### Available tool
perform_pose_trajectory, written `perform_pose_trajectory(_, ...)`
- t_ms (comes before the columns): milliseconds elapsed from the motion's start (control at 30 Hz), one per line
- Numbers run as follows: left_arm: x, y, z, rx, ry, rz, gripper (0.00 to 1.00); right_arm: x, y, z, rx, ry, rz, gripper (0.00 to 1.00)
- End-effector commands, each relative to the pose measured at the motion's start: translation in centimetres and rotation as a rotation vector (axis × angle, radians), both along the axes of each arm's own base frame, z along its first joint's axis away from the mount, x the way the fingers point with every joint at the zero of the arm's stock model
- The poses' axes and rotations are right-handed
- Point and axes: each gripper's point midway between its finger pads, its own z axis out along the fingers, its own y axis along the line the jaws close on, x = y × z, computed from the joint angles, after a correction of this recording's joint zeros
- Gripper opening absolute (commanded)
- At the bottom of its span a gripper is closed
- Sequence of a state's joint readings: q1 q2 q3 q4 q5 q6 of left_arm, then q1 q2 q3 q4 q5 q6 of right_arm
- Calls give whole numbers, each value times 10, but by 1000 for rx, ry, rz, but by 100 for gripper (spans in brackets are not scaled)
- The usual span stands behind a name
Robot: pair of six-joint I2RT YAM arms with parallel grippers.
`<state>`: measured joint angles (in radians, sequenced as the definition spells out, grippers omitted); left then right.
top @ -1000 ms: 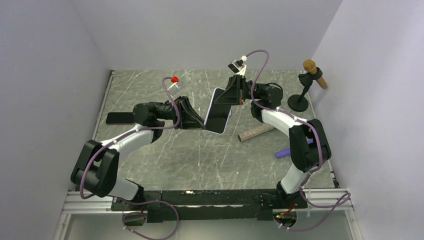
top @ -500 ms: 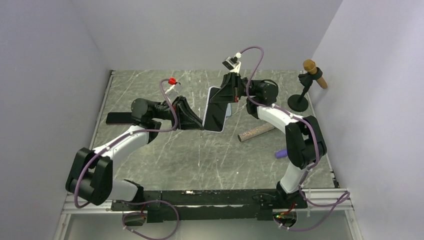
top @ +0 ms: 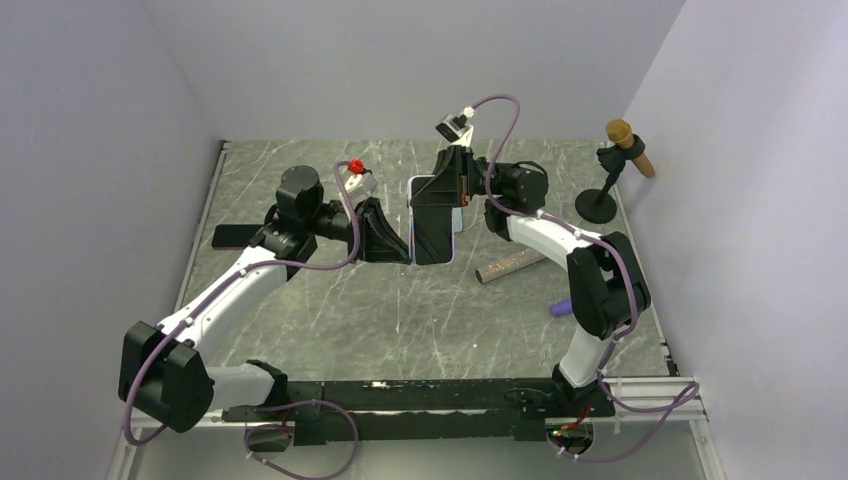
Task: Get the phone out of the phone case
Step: Remove the phone case from the phone.
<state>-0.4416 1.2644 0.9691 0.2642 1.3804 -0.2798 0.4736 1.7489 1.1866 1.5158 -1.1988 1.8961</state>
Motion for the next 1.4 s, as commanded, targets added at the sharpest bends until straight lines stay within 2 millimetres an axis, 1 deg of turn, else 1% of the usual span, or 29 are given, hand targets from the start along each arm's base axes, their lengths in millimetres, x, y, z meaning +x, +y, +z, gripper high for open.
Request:
perform_pose_trajectory(0,61,2,-15,59,-68,347,1,-30,-17,63,141,115,39,0)
perform_pose_trajectory(33,64,4,-17,73,-38,390,9,-25,-18,61,130,113,10,0)
perform_pose_trajectory(67,64,6,-19,86,-10,417,13,-19,-19,58,119,106,-20,0)
perform_pose_trajectory(133,63,12,-20,90,8,473,24,-6,-21,56,114,102,-91,0)
perform_pose_trajectory(200,63,21,-19,95,7,550,43,6,-24,55,120,91,-152,0)
perform_pose_trajectory(233,61,25,-18,91,-1,573,49,13,-26,55,122,103,-179,0)
perform_pose_trajectory(333,52,34,-9,69,-32,611,68,30,-31,51,125,118,-244,0)
perform_pose_trajectory(400,45,38,0,40,-46,616,85,38,-31,46,120,130,-277,0)
perform_pose_trajectory(433,42,38,3,26,-44,611,91,42,-30,45,116,132,-292,0)
perform_pose_trajectory(467,39,37,7,9,-32,598,94,45,-29,43,114,132,-307,0)
perform_pose_trajectory(567,32,29,23,-54,44,541,95,53,-28,39,101,127,-361,0)
perform_pose_trajectory(667,31,24,37,-114,130,515,93,58,-25,33,60,103,-395,0)
perform_pose_trajectory(767,43,23,46,-149,194,563,91,58,-20,25,9,73,-409,0)
perform_pose_trajectory(900,65,20,44,-117,276,631,85,53,-14,21,-41,21,-415,0)
perform_pose_trajectory(1000,75,22,45,-125,278,679,86,46,-7,19,-74,-19,-404,0)
perform_pose_trajectory(1100,79,17,53,-149,275,651,87,38,-2,20,-93,-59,-390,0)
perform_pose_trajectory(1167,78,10,60,-164,278,591,82,35,1,20,-99,-77,-384,0)
perform_pose_trajectory(1267,73,0,62,-184,318,495,62,33,4,23,-96,-95,-384,0)
perform_pose_trajectory(1333,70,-5,60,-190,345,446,56,34,5,22,-103,-101,-394,0)
perform_pose_trajectory(1367,69,-7,59,-189,354,429,50,34,6,21,-108,-108,-402,0)
